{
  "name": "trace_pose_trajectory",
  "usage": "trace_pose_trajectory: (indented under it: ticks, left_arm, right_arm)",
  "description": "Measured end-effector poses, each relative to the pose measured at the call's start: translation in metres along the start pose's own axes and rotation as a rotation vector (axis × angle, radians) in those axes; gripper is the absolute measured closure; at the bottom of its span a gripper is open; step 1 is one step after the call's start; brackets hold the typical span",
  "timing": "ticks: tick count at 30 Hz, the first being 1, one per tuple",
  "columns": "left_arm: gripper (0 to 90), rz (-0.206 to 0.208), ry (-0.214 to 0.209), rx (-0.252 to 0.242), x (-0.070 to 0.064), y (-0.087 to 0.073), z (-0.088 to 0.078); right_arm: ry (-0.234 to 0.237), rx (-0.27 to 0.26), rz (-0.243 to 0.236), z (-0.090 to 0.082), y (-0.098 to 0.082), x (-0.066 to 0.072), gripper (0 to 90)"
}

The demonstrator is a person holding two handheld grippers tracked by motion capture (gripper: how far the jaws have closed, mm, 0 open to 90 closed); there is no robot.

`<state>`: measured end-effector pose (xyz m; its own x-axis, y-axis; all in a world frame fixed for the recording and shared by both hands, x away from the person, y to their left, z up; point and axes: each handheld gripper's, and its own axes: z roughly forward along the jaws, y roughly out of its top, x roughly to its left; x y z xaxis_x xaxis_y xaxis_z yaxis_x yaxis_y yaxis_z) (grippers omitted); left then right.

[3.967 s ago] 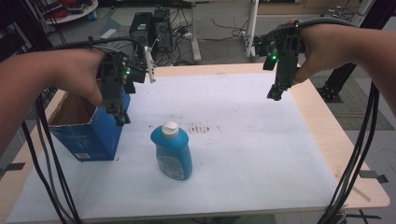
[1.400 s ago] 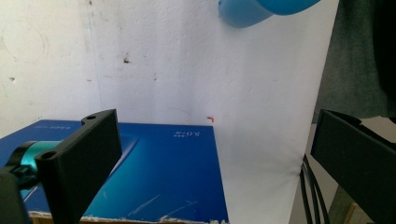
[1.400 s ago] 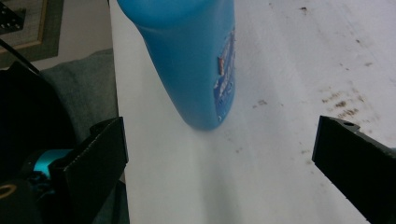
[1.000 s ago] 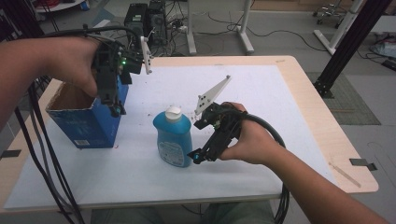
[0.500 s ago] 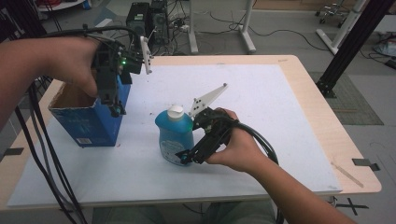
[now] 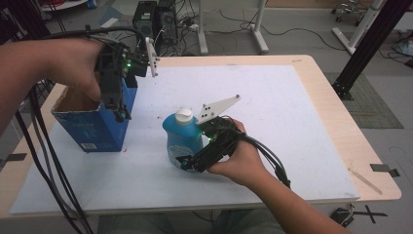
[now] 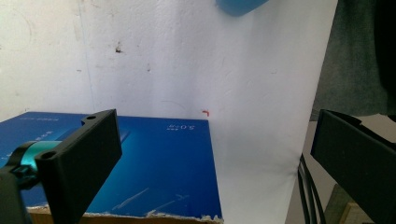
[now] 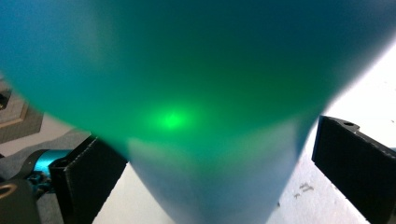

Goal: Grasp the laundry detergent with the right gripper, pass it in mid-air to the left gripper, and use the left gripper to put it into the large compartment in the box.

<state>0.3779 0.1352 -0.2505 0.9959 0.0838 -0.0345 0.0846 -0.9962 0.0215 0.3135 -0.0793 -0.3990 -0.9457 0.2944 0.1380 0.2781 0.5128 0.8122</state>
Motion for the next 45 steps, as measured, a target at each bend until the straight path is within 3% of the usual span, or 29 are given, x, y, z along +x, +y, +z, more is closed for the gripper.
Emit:
trace_pose_trajectory:
  ticks: [8,11,21,28,45]
  left_arm:
    - [1.7,0.002,-0.001,0.006,0.0010,-0.0003,0.0012]
    - [1.7,0.000,-0.004,0.005,0.0009,0.0000,0.0018]
    - [1.7,0.004,-0.005,0.010,0.0011,0.0013,0.0026]
    - [1.7,0.000,-0.007,0.011,0.0008,0.0003,0.0032]
    - [1.7,0.001,-0.004,0.014,0.0006,-0.0010,0.0037]
  right_arm:
    - [-0.026,-0.026,-0.005,0.0022,0.0004,0.0009,6.3]
    - [-0.024,-0.048,-0.013,0.0000,0.0003,0.0010,14.0]
    - [-0.029,-0.041,-0.018,0.0030,-0.0010,0.0029,16.6]
    - [-0.025,-0.057,-0.029,0.0016,-0.0007,0.0026,25.8]
    - [-0.030,-0.072,-0.048,0.0034,-0.0004,0.0048,33.6]
